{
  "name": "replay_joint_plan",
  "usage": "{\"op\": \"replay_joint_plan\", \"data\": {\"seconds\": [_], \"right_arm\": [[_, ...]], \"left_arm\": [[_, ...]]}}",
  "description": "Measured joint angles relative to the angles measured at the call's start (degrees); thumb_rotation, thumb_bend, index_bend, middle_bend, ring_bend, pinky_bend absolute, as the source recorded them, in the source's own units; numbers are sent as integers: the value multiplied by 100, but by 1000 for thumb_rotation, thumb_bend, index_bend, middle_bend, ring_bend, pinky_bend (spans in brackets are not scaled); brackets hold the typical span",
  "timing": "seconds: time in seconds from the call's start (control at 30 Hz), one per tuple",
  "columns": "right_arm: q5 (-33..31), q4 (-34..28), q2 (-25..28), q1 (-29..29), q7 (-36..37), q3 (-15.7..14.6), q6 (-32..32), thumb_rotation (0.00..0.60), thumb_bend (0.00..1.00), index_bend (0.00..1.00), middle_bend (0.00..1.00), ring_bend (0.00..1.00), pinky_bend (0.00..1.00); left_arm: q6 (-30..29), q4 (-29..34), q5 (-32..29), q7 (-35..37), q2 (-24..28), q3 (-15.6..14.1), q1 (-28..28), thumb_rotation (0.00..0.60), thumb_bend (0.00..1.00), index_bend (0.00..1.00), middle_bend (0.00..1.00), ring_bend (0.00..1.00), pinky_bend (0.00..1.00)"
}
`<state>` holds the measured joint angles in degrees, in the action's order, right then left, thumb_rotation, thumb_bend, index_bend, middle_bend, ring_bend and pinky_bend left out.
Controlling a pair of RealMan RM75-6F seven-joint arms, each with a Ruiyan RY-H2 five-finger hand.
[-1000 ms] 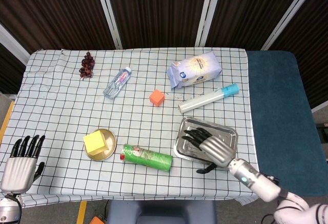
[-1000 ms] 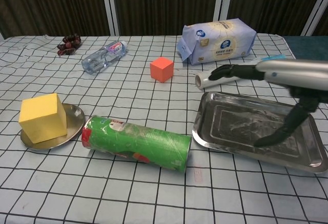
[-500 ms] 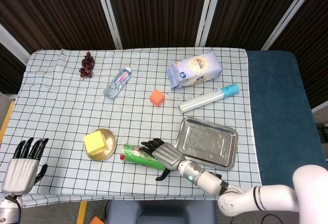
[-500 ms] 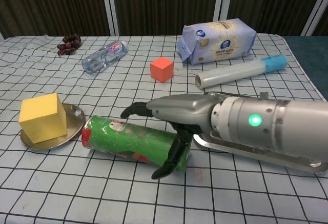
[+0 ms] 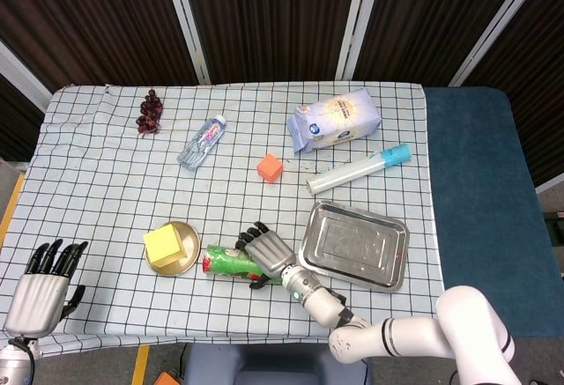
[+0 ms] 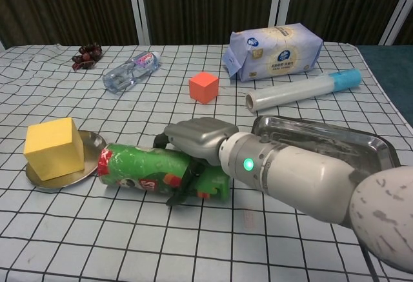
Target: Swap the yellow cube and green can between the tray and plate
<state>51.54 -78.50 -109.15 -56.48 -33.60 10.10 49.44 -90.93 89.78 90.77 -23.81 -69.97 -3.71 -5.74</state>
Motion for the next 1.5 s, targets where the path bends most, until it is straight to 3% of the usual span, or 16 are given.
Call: {"op": "replay_joint_plan", "data": {"seconds": [0.2, 0.43, 0.57, 0.7, 0.9, 1.1, 1.23, 1.5], "right_arm": [[529, 385, -211, 37, 7, -27, 502, 600, 63, 784, 589, 594, 545], [1230, 66, 55, 331, 41, -121, 1288, 600, 88, 833, 627, 632, 590], [1430, -623, 625, 634, 3, -236, 1627, 600, 87, 833, 627, 632, 593], [1641, -1390, 1538, 1130, 12, -493, 2068, 600, 87, 833, 628, 633, 596], [2004, -1696, 2471, 1846, 770, -874, 2467, 600, 87, 826, 628, 628, 598], [2224, -1396, 2825, 2101, 1906, -1012, 2270, 600, 87, 748, 594, 517, 580], [2394, -1105, 2963, 2168, 2437, -1042, 1921, 600, 87, 642, 453, 389, 505], [2373, -1034, 3133, 2250, 2522, -1043, 1459, 600, 87, 389, 160, 137, 322]], "left_arm": [[38, 7, 63, 12, 15, 27, 28, 600, 366, 120, 204, 112, 151], [100, 17, 99, -60, 5, 45, 52, 600, 366, 124, 206, 114, 156], [151, 23, 125, -141, -20, 56, 59, 600, 365, 127, 208, 117, 161], [204, 38, 124, -201, -29, 75, 67, 600, 364, 135, 214, 123, 165], [277, 86, 60, -253, -28, 96, 94, 600, 364, 136, 215, 124, 167], [384, 113, 9, -330, -41, 118, 92, 600, 365, 139, 216, 124, 168], [434, 138, -9, -308, -32, 121, 93, 600, 366, 141, 217, 125, 169], [455, 156, 47, -277, -14, 116, 105, 600, 365, 141, 219, 124, 169]]}}
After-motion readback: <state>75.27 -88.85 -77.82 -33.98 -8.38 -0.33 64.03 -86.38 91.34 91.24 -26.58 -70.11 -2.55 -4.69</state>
